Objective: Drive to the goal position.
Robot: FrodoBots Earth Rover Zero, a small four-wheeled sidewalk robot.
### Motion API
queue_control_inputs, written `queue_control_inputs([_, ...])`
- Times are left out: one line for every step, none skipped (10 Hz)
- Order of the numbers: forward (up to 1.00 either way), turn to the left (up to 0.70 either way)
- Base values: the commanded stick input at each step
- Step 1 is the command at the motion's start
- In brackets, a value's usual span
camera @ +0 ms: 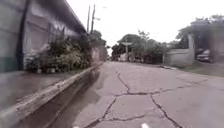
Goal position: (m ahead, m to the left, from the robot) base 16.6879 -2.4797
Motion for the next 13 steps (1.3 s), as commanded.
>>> queue_control_inputs([0.85,-0.04])
queue_control_inputs([0.85,0.0])
queue_control_inputs([0.85,0.0])
queue_control_inputs([0.85,0.0])
queue_control_inputs([0.85,0.0])
queue_control_inputs([0.85,0.0])
queue_control_inputs([0.85,0.0])
queue_control_inputs([0.85,0.0])
queue_control_inputs([0.85,0.0])
queue_control_inputs([0.85,0.0])
queue_control_inputs([0.85,0.0])
queue_control_inputs([0.85,0.06])
queue_control_inputs([0.85,0.12])
